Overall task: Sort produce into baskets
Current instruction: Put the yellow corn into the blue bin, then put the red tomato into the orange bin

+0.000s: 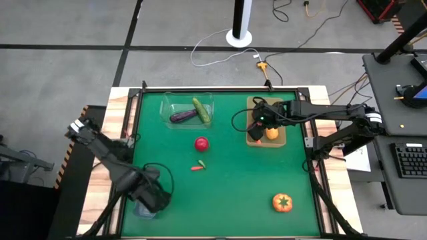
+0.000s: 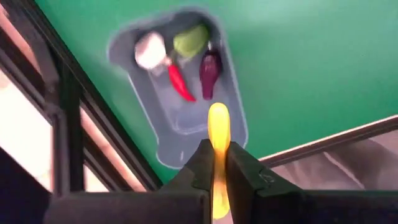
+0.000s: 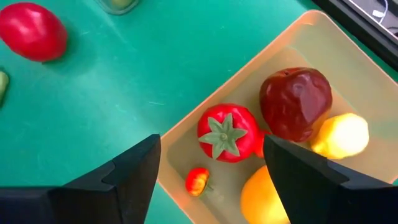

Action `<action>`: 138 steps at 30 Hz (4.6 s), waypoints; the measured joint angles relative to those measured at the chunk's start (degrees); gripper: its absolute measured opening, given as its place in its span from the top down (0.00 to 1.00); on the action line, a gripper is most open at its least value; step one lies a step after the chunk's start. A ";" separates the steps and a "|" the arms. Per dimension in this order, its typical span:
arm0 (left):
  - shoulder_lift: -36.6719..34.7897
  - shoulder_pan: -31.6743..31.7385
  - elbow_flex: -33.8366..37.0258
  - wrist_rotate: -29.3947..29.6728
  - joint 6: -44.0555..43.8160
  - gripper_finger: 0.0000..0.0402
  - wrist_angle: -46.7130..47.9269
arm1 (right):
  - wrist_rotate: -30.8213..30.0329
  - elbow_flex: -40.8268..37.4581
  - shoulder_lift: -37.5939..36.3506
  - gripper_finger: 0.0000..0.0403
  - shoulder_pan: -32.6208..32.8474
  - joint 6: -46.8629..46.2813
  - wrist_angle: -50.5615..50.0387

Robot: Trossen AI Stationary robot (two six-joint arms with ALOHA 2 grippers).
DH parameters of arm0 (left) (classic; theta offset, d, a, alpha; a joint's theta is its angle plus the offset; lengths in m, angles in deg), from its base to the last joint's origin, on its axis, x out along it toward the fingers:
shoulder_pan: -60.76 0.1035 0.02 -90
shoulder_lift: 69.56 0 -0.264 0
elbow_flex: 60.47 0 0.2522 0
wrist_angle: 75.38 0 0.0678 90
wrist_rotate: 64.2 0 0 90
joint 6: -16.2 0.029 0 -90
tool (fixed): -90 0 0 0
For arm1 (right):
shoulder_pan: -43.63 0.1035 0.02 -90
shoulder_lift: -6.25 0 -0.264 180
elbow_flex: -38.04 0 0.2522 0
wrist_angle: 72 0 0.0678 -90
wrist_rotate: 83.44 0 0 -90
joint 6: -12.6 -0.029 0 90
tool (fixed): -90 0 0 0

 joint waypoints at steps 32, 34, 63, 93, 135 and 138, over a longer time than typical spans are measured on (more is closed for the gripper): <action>-2.82 -1.71 -3.38 18.50 1.41 0.49 -0.55 | 20.57 9.05 15.03 0.27 2.67 -4.02 29.55; -2.82 -1.68 -4.82 20.13 1.41 0.49 2.12 | 20.36 13.12 18.69 0.27 3.93 -4.28 26.74; -2.93 -1.64 -9.09 28.72 5.72 0.49 12.86 | 16.14 36.17 44.98 0.26 6.17 -20.94 13.90; -2.89 -1.66 -9.02 30.03 5.00 0.49 12.82 | 8.50 36.17 52.39 0.26 6.90 -20.24 22.20; -2.89 -1.64 -9.05 30.23 7.18 0.49 12.77 | -8.14 27.28 21.17 0.44 5.90 -12.13 -24.54; -2.89 -1.64 -9.05 30.23 7.18 0.49 12.77 | -8.40 20.57 17.74 0.44 4.36 -13.93 -24.78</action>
